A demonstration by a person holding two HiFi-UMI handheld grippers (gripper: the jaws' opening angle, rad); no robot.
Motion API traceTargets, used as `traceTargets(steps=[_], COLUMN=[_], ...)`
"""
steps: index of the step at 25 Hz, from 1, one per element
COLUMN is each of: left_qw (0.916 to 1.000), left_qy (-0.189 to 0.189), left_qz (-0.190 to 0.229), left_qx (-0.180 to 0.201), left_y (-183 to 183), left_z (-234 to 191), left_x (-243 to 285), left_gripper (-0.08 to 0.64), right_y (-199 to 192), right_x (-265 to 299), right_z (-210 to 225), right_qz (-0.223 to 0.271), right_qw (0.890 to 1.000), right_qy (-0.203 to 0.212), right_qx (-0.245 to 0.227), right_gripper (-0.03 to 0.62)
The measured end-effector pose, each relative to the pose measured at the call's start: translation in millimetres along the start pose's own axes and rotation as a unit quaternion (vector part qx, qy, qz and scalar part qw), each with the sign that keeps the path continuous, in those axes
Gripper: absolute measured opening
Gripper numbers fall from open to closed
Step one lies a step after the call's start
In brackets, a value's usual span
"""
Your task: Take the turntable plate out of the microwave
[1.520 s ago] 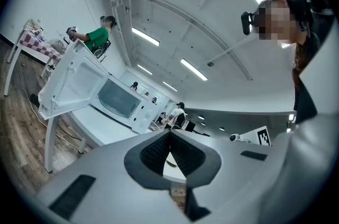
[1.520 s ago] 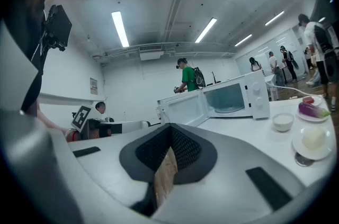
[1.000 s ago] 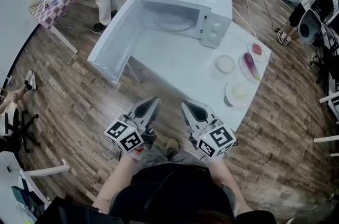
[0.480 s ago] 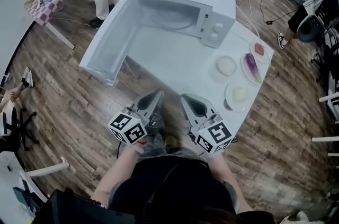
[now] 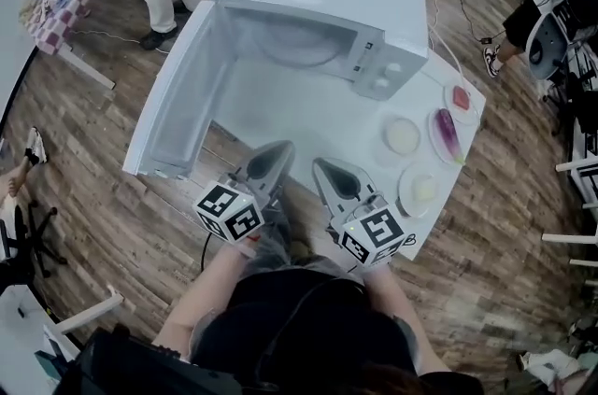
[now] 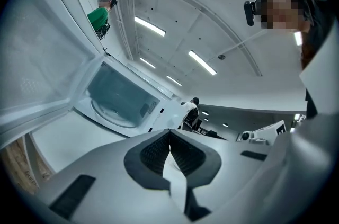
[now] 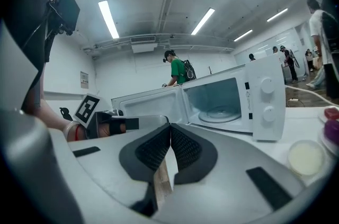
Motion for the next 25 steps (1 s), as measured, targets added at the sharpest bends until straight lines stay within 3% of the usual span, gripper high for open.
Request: traceTargets(steps=[13,18,22,25], left_qw=[0.9983,0.9954,0.9918,0.9895], left_qy=[0.015,0.019,0.023,0.025], left_qz=[-0.028,-0.024,-0.023,-0.03], left_qx=[-0.048,-0.09,-0.124,-0.139], left_y=[12,9,6,5], left_z=[-73,-100,-120,-133], left_x=[58,74,82,84], left_gripper=[0.012,0.012,0.012,0.012], right_y=[-6,-12,-19,-25], right_x=[77,104,126,142], right_z=[62,82,106,125], right_qz=[-0.024,-0.022,-0.018,-0.009], right_qw=[0.995,0.989,0.975,0.952], right_qy=[-0.044,-0.057,-0.079,-0.112], right_qx=[0.087,0.132,0.208,0.283], right_gripper=[0.02,0.02,0.02,0.021])
Point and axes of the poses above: the fingertips, and each gripper's own axes: x forward along the fingers, z to its right, y out of its top, the point moved 4 cm from there along -x, backward along the fingers, and after that the axes turned 1 degree about -y, right-handed, at the moved point
